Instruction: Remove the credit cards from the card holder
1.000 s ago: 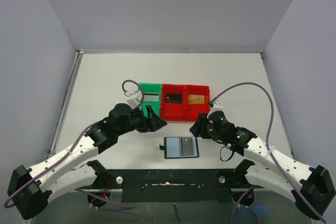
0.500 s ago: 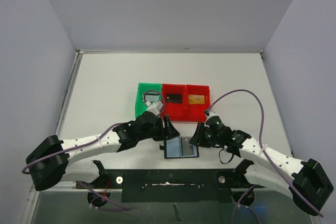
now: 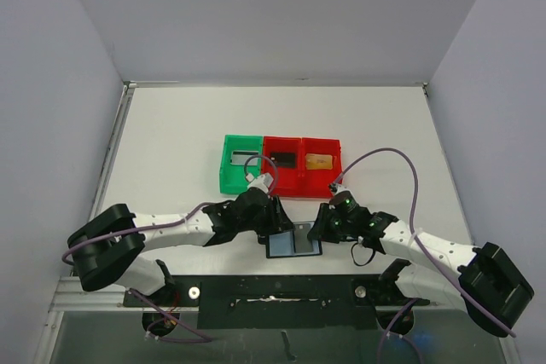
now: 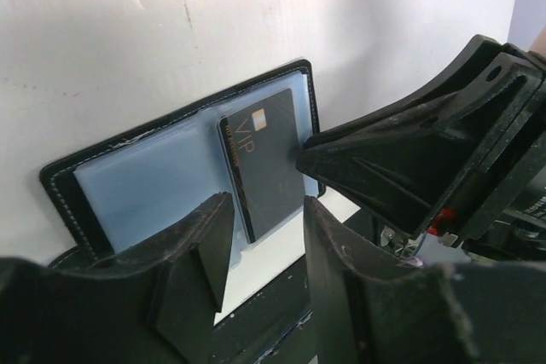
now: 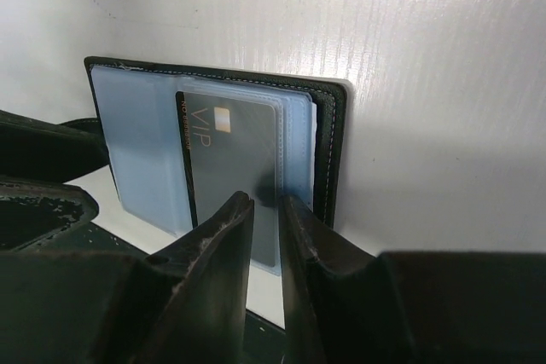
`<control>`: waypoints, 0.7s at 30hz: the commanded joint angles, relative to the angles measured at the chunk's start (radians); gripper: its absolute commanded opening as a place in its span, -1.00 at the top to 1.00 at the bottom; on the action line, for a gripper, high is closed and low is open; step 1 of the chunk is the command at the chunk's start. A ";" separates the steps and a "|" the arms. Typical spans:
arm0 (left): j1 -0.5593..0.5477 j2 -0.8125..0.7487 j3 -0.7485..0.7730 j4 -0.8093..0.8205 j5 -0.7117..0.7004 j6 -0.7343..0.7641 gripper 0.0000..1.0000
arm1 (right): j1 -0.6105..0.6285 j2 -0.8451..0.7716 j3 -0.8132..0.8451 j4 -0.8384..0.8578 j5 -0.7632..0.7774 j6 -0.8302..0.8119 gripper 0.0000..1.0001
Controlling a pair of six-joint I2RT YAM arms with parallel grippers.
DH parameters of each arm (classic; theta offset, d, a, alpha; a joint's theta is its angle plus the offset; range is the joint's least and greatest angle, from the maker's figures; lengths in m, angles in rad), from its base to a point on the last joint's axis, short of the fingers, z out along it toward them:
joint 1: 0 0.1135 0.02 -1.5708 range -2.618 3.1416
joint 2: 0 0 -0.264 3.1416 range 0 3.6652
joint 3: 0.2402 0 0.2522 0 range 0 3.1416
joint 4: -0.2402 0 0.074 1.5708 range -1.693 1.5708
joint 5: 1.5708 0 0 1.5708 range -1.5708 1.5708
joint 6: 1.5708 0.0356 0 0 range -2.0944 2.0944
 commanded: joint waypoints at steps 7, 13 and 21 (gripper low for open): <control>-0.015 0.087 0.039 0.111 0.020 -0.021 0.55 | -0.006 -0.003 0.010 0.015 0.012 0.007 0.65; -0.021 0.121 0.003 0.151 0.008 -0.049 0.62 | -0.006 -0.010 -0.030 0.035 0.012 0.047 0.66; -0.034 0.171 -0.108 0.328 0.014 -0.119 0.99 | -0.057 -0.131 -0.081 0.045 -0.025 0.069 0.64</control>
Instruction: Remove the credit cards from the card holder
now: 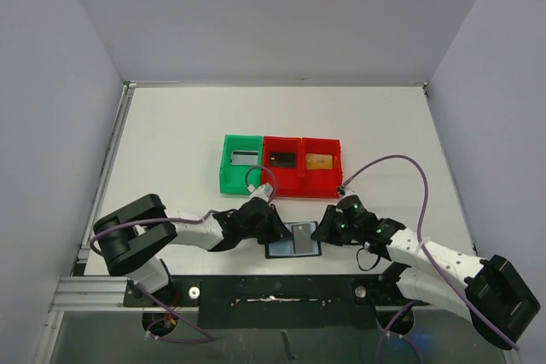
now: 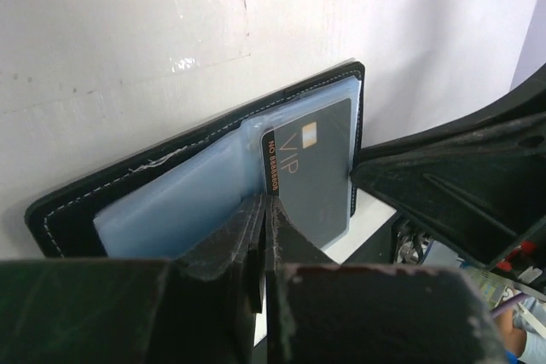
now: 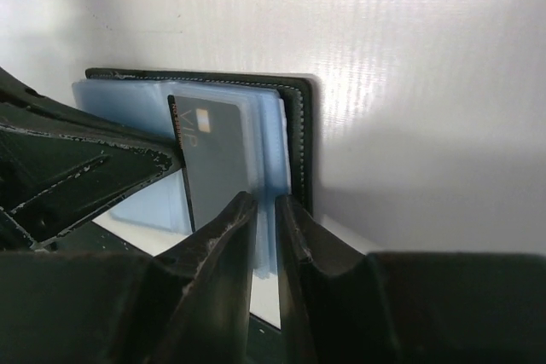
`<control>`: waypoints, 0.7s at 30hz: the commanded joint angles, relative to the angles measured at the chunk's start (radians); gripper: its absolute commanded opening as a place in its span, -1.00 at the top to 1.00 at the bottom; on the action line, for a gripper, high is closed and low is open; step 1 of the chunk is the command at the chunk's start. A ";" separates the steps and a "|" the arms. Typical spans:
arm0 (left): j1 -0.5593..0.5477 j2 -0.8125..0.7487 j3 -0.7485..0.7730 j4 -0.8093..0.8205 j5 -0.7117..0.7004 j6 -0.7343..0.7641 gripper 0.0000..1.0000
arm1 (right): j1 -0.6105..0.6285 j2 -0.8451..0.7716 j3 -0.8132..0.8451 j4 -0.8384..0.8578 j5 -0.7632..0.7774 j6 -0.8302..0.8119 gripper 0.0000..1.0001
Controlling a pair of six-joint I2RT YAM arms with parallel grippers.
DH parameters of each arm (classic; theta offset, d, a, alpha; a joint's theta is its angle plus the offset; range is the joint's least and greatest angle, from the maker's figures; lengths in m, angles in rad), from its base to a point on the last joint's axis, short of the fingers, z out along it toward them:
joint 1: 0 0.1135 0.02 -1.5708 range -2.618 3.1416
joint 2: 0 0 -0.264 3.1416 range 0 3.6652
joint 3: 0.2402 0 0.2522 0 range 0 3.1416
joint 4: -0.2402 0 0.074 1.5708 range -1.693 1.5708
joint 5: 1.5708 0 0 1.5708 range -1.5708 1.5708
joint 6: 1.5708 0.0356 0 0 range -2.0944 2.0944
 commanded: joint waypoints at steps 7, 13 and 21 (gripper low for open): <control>-0.013 -0.073 -0.028 -0.022 -0.035 0.005 0.91 | -0.037 -0.200 0.058 -0.094 0.019 -0.019 0.55; -0.014 -0.062 -0.001 -0.040 -0.024 0.022 0.77 | -0.038 -0.110 0.077 -0.006 -0.073 -0.041 0.56; -0.013 -0.086 -0.008 -0.049 -0.029 0.025 0.54 | -0.038 0.094 0.029 0.127 -0.140 -0.026 0.63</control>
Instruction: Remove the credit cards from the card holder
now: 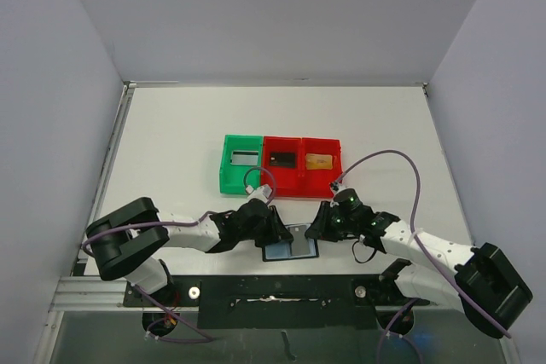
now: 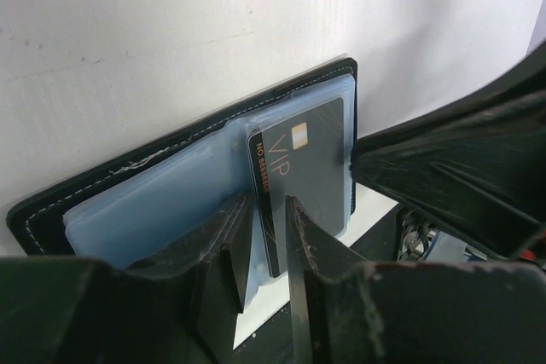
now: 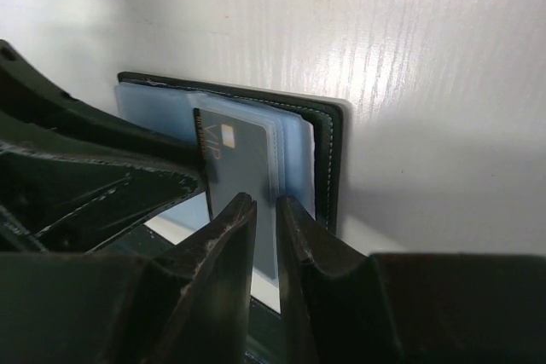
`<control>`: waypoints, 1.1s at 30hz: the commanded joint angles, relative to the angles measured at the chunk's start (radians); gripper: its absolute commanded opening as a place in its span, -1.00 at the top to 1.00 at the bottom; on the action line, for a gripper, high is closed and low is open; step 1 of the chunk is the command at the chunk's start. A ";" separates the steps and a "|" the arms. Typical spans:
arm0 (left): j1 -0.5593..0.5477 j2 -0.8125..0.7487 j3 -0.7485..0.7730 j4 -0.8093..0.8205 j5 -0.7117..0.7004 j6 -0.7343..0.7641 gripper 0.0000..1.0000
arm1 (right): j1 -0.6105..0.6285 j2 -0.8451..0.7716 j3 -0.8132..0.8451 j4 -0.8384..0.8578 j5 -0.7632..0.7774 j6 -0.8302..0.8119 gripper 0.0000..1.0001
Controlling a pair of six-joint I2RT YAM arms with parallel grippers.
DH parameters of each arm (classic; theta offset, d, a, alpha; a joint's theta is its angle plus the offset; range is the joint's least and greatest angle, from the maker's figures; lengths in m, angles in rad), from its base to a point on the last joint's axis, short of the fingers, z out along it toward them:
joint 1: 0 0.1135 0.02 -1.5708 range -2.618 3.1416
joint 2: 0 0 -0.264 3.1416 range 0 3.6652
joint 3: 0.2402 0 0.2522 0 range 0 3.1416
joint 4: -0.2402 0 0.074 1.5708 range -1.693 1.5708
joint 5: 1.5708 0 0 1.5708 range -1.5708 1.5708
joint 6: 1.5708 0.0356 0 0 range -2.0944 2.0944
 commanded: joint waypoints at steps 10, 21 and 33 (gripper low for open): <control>-0.001 -0.058 -0.023 0.017 -0.025 0.006 0.75 | -0.002 0.079 -0.043 0.099 -0.041 0.003 0.77; -0.010 -0.021 0.098 -0.141 -0.058 0.112 0.70 | -0.002 0.108 -0.025 0.124 -0.086 -0.006 0.77; -0.010 -0.061 0.066 -0.153 -0.080 0.104 1.00 | -0.005 0.024 0.119 -0.107 0.005 -0.087 0.60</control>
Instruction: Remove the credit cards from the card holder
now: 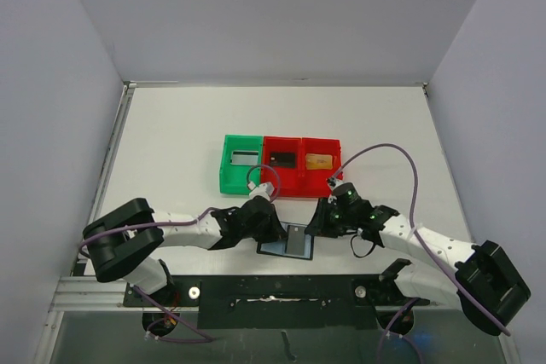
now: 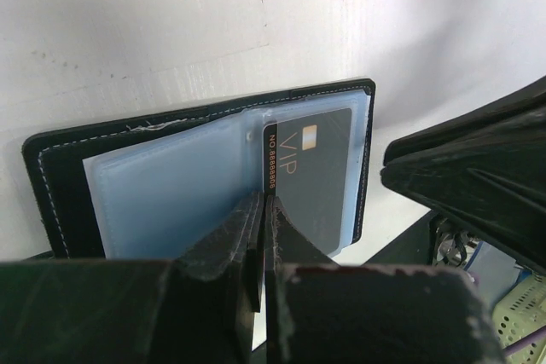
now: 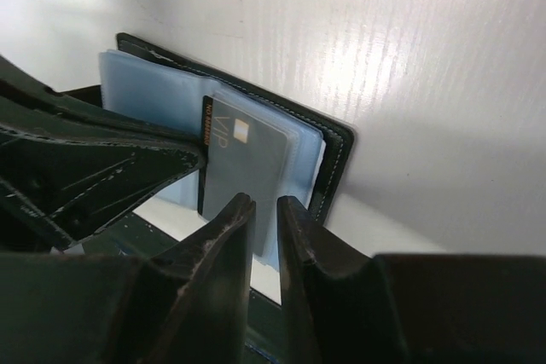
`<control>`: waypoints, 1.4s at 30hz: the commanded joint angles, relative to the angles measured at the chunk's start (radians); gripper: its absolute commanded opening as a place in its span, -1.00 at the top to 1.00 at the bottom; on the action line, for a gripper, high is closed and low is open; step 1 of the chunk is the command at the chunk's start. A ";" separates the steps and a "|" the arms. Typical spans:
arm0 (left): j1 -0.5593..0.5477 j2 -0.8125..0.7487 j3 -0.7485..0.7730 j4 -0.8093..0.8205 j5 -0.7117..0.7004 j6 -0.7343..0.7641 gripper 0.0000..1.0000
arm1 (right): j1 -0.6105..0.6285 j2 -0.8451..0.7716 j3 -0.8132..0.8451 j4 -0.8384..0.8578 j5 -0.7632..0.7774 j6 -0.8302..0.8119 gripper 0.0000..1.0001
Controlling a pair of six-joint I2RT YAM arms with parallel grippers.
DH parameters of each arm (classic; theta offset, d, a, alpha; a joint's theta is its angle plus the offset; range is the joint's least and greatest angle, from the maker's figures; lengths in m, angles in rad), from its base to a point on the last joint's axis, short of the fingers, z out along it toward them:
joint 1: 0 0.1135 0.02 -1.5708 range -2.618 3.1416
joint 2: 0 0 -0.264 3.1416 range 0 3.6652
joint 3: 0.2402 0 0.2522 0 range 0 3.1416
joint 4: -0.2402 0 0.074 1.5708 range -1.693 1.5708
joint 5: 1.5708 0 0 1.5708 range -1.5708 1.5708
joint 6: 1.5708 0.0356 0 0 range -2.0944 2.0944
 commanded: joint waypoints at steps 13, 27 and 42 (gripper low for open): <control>-0.002 -0.062 -0.012 0.003 -0.032 0.003 1.00 | 0.030 0.117 -0.060 0.223 -0.067 0.088 0.44; 0.014 -0.083 -0.003 -0.082 -0.044 0.024 0.80 | 0.016 0.167 -0.062 0.224 -0.057 0.074 0.51; 0.013 -0.038 -0.053 0.026 -0.008 -0.056 0.95 | 0.018 0.182 -0.091 0.247 -0.050 0.097 0.55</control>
